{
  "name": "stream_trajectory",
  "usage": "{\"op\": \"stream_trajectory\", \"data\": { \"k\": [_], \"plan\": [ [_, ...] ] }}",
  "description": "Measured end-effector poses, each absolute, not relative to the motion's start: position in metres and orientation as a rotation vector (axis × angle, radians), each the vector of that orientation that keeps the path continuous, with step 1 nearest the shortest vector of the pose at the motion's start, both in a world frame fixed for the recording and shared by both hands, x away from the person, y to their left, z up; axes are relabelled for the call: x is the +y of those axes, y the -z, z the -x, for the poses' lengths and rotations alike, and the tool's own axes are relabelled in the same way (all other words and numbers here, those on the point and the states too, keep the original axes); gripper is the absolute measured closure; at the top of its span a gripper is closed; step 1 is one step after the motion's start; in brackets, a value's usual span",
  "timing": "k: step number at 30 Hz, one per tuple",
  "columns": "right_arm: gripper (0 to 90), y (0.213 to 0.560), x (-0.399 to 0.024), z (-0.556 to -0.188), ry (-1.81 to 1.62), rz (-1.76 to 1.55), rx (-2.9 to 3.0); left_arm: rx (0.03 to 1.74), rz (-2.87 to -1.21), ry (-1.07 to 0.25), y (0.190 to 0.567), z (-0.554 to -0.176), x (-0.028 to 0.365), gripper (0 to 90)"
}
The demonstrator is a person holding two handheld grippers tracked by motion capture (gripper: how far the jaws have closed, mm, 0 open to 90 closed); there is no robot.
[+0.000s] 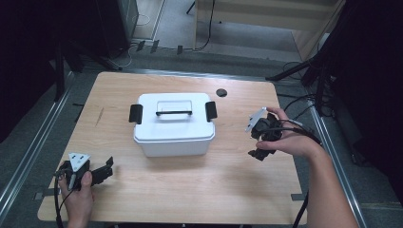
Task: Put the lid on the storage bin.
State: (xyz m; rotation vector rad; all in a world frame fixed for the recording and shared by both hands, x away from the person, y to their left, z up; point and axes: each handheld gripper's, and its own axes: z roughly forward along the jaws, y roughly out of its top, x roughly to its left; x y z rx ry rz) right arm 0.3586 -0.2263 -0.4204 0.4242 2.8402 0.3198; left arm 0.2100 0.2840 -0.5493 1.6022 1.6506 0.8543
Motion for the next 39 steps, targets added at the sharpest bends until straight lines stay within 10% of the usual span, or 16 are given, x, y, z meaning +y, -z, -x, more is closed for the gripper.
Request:
{"op": "stream_trajectory", "data": {
  "k": [39],
  "plan": [
    [0.0, 0.484, -0.294, -0.299, -0.656, -0.680, 2.646, 1.648, -1.610, -0.873, 0.550, -0.209, 0.282, 9.5]
  ]
}}
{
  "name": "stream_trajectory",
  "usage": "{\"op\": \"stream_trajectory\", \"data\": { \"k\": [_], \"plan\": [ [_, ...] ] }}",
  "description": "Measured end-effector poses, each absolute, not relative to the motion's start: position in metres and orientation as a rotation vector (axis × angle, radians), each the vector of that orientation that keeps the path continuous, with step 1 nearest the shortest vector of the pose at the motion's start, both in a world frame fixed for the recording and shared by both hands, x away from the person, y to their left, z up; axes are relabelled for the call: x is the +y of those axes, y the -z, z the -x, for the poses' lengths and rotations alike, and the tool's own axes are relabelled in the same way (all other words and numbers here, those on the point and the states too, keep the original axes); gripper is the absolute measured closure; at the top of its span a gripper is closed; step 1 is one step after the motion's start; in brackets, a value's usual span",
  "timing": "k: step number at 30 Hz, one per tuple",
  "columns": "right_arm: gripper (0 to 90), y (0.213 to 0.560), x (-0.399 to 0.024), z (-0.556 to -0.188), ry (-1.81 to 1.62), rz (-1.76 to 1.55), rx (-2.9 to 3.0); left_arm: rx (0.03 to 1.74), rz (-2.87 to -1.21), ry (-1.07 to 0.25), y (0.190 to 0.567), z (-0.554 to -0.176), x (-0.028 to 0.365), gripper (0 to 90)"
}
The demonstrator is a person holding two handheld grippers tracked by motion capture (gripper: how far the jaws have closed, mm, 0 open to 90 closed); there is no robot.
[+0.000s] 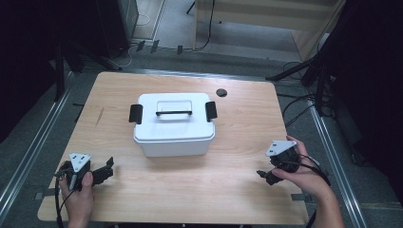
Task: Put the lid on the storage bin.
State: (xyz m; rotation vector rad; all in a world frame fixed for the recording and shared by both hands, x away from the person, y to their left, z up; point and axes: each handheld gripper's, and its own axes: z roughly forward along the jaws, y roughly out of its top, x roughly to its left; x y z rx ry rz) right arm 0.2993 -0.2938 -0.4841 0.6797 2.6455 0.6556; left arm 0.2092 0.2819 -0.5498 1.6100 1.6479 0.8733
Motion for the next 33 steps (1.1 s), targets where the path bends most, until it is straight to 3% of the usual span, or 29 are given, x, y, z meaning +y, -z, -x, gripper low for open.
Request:
{"op": "stream_trajectory", "data": {
  "k": [16, 33],
  "plan": [
    [0.0, 0.508, -0.331, -0.268, -0.875, -0.860, 2.420, 1.648, -1.614, -0.884, 0.550, -0.209, 0.281, 9.5],
    [0.0, 0.539, -0.344, -0.249, -0.967, -0.975, 2.294, 1.648, -1.609, -0.894, 0.550, -0.208, 0.281, 9.5]
  ]
}}
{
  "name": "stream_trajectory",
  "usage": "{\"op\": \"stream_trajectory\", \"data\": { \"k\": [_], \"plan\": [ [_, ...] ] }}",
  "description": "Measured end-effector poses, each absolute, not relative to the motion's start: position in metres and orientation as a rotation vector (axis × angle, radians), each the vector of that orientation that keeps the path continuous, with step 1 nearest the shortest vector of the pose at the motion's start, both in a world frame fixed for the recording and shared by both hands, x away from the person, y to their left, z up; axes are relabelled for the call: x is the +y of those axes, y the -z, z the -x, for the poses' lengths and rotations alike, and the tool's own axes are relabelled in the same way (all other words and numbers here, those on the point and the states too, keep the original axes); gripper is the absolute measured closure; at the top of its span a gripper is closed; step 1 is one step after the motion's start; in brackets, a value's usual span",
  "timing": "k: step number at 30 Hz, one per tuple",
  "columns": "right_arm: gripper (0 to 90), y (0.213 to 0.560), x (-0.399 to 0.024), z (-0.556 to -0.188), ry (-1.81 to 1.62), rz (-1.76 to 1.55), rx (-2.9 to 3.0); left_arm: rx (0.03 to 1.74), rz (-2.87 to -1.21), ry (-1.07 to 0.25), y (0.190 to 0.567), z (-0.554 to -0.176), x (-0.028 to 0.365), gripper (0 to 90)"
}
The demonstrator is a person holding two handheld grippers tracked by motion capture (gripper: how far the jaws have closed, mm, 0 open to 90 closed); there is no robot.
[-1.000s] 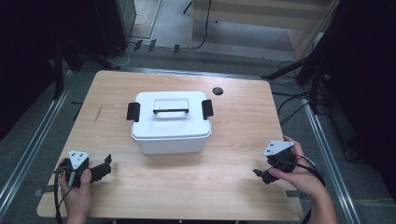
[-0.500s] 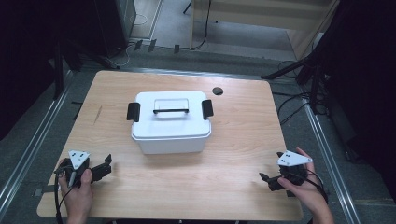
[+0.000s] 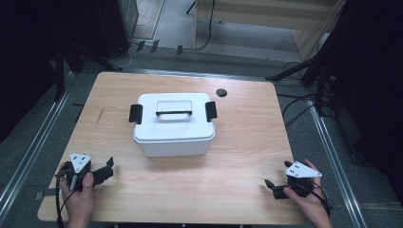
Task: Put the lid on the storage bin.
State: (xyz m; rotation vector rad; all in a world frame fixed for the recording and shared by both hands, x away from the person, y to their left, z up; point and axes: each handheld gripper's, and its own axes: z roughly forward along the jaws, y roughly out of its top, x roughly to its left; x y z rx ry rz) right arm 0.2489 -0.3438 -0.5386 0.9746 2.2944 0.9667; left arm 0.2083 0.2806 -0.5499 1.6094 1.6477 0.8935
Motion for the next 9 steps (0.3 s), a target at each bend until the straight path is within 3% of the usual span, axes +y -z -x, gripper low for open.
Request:
{"op": "stream_trajectory", "data": {
  "k": [9],
  "plan": [
    [0.0, 0.5410, -0.3440, -0.2465, -0.996, -0.985, 2.276, 1.651, -1.612, -0.894, 0.5502, -0.2092, 0.2804, 9.5]
  ]
}}
